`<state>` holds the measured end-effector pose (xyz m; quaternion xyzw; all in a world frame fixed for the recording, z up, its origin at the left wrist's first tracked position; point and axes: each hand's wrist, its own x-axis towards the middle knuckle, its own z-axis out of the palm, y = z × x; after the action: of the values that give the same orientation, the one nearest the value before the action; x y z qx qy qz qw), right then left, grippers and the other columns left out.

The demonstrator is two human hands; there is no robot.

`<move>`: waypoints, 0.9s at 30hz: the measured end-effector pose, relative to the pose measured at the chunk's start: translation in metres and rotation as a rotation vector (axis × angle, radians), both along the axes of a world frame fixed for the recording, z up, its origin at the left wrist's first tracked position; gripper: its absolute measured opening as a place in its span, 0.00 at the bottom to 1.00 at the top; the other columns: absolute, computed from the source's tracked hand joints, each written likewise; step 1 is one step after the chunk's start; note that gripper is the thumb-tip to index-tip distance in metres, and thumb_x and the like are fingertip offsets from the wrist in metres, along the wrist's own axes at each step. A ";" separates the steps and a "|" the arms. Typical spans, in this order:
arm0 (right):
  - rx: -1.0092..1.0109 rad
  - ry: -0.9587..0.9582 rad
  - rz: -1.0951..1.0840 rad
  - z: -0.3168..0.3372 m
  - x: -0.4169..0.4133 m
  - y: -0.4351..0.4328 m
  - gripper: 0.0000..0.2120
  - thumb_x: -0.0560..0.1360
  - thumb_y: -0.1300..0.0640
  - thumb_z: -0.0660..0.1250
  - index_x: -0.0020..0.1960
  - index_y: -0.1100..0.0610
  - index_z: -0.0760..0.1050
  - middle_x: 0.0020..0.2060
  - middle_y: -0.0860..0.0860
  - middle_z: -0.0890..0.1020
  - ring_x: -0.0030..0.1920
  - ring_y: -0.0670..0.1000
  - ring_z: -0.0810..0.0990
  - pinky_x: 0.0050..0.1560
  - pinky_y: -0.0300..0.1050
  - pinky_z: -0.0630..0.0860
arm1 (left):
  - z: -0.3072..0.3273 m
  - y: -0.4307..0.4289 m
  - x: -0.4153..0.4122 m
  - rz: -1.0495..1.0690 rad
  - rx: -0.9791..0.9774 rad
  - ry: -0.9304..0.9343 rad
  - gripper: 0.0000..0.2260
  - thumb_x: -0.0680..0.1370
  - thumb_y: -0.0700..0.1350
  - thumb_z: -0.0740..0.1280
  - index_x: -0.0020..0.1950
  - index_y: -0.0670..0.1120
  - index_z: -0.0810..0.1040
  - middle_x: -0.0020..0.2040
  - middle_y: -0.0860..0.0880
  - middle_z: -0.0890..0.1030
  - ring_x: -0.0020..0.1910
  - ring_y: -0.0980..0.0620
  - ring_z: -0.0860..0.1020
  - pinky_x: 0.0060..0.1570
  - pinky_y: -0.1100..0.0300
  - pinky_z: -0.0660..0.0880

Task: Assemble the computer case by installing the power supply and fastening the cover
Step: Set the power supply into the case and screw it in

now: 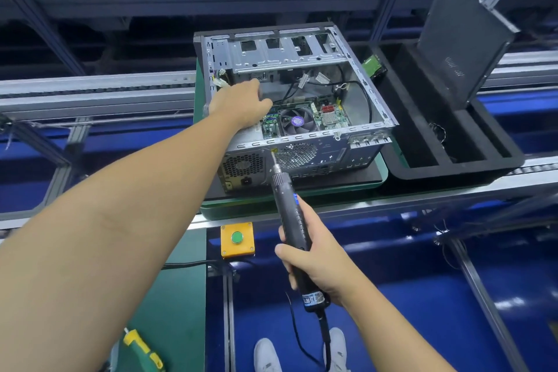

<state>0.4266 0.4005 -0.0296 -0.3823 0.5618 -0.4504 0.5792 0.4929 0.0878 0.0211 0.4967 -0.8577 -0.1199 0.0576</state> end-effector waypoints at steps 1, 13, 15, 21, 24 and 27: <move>-0.012 -0.009 -0.011 0.000 -0.005 0.001 0.39 0.72 0.56 0.72 0.73 0.27 0.62 0.44 0.51 0.78 0.35 0.56 0.77 0.33 0.51 0.79 | 0.002 0.002 0.001 -0.064 0.008 0.076 0.16 0.74 0.56 0.57 0.56 0.51 0.75 0.52 0.49 0.80 0.51 0.43 0.77 0.52 0.47 0.75; -0.101 -0.211 -0.190 0.029 -0.049 -0.016 0.30 0.76 0.59 0.71 0.74 0.40 0.68 0.39 0.54 0.77 0.30 0.54 0.75 0.27 0.46 0.76 | -0.004 0.042 0.048 -0.662 -0.052 -0.196 0.21 0.79 0.62 0.63 0.62 0.48 0.80 0.74 0.55 0.70 0.79 0.56 0.55 0.77 0.42 0.44; -0.096 -0.215 -0.200 0.031 -0.054 -0.016 0.33 0.77 0.60 0.71 0.77 0.42 0.64 0.38 0.53 0.78 0.29 0.53 0.75 0.27 0.46 0.76 | -0.003 0.044 0.048 -0.645 -0.055 -0.189 0.23 0.79 0.62 0.62 0.68 0.50 0.77 0.73 0.56 0.71 0.78 0.57 0.56 0.77 0.44 0.44; -0.149 -0.251 -0.251 0.047 -0.086 -0.024 0.30 0.76 0.61 0.71 0.73 0.43 0.68 0.45 0.52 0.78 0.34 0.53 0.76 0.28 0.46 0.76 | 0.017 0.044 0.027 -0.594 0.032 -0.314 0.27 0.76 0.67 0.63 0.71 0.57 0.74 0.72 0.58 0.70 0.75 0.56 0.60 0.75 0.45 0.50; -0.155 -0.281 -0.268 0.054 -0.116 -0.033 0.32 0.75 0.62 0.71 0.75 0.44 0.67 0.46 0.53 0.78 0.34 0.53 0.76 0.27 0.46 0.75 | 0.044 0.054 -0.019 -0.587 -0.053 -0.173 0.30 0.69 0.74 0.56 0.65 0.62 0.75 0.61 0.61 0.74 0.63 0.56 0.69 0.63 0.51 0.60; -0.158 -0.261 -0.266 0.056 -0.156 -0.039 0.38 0.75 0.62 0.71 0.80 0.47 0.61 0.46 0.54 0.78 0.34 0.53 0.76 0.27 0.47 0.75 | 0.061 0.068 -0.089 -0.634 -0.073 0.048 0.14 0.77 0.64 0.61 0.52 0.58 0.80 0.49 0.60 0.78 0.50 0.58 0.75 0.54 0.53 0.69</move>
<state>0.2705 0.3612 0.0261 -0.2874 0.4906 -0.6111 0.5507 0.4042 0.1563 0.0826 0.1996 -0.9718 -0.1128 0.0552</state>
